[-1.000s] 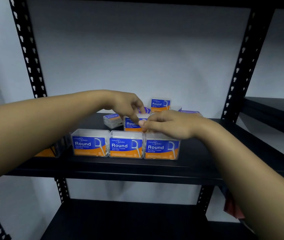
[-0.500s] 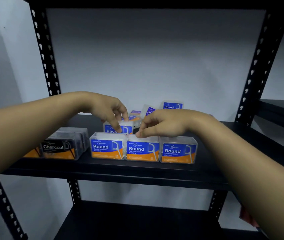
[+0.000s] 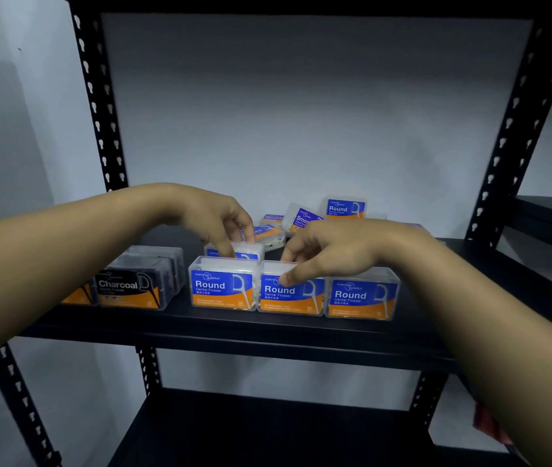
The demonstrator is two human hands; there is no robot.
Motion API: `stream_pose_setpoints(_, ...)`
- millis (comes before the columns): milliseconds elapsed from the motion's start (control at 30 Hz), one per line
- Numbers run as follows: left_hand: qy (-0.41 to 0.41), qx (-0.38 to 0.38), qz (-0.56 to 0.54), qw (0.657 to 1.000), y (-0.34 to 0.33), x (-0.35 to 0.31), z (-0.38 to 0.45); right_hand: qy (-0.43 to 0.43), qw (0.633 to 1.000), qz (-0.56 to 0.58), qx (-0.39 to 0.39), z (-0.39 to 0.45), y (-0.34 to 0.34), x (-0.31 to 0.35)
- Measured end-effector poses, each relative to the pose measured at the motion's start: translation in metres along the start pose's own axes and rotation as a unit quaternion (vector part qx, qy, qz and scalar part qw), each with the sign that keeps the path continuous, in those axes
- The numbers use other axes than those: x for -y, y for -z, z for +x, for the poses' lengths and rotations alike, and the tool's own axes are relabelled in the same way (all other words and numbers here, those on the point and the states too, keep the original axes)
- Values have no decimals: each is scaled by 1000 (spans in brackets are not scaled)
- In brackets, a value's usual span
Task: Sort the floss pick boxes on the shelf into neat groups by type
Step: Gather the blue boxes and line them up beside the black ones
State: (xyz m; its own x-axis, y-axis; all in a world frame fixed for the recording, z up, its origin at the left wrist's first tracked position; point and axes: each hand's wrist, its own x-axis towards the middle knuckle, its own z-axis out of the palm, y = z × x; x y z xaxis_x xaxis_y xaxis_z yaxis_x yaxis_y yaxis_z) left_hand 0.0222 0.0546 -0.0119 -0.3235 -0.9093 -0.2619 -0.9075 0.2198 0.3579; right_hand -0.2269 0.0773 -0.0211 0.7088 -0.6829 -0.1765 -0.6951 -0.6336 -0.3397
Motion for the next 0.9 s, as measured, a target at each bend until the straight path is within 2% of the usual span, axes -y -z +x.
stream_pose_setpoints(100,-4,1,-7,1000,5,-3,-4,-2,1000,27,-9,-1,2,-3)
stream_pose_setpoints(300,-17,-48,-34,998,28,-16,-15,-39,996,73,-40,-3,30,-15)
stream_pose_setpoints(567,-7,-127,-10,992,43,-56,9,-112,986,7,-121,-5,83,-43)
stream_pose_setpoints(767,14,-131,7,991,42,-84,58,-223,969,-55,-91,7,98,-72)
stream_pose_setpoints(900,29,-140,25,989,39,-98,91,-259,959,-77,-83,8,102,-97)
